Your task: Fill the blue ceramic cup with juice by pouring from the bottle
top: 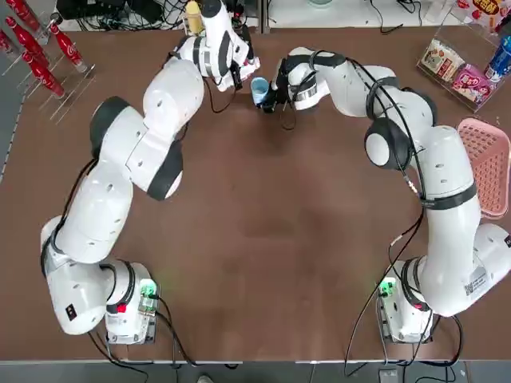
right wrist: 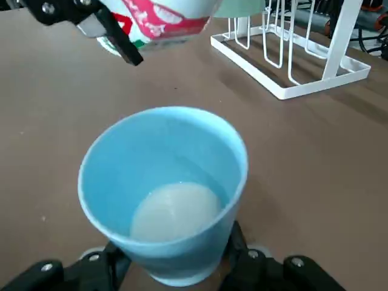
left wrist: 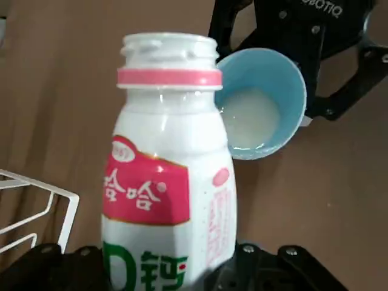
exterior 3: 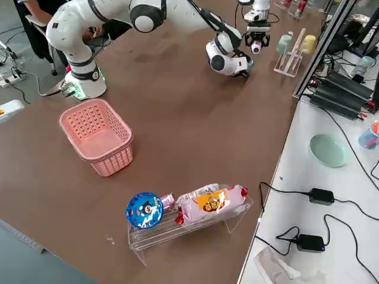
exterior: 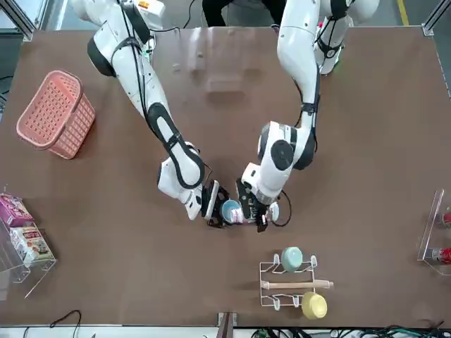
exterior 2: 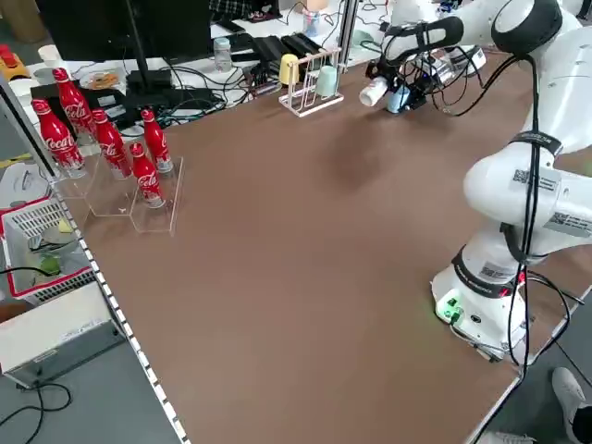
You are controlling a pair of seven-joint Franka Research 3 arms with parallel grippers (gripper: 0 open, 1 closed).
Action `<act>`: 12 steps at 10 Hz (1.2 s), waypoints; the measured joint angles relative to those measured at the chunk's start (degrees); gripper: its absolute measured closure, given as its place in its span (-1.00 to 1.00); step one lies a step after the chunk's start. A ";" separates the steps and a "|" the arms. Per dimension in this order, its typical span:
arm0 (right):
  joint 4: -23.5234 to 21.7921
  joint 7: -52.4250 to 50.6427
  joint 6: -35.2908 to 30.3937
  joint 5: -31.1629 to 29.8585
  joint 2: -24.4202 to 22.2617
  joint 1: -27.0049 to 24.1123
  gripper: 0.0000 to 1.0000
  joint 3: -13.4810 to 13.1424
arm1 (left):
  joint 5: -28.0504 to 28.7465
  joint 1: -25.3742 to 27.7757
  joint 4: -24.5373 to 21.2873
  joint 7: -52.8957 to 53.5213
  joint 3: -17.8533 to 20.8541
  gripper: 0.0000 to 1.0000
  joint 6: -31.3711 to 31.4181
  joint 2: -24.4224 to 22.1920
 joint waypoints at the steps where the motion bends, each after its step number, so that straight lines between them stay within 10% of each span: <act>1: 0.00 0.00 0.00 0.00 0.00 0.00 -0.33 0.00 | -1.18 0.39 0.04 1.16 0.20 0.09 0.05 -0.15; 5: 0.00 0.00 0.01 0.02 0.00 -0.06 -0.33 0.00 | -10.07 4.13 -2.44 14.40 0.53 0.09 -1.42 -4.52; 12: 0.00 0.03 0.04 0.07 0.01 -0.46 -0.37 -0.03 | -21.69 15.62 -20.71 44.56 0.67 0.09 -12.16 -21.59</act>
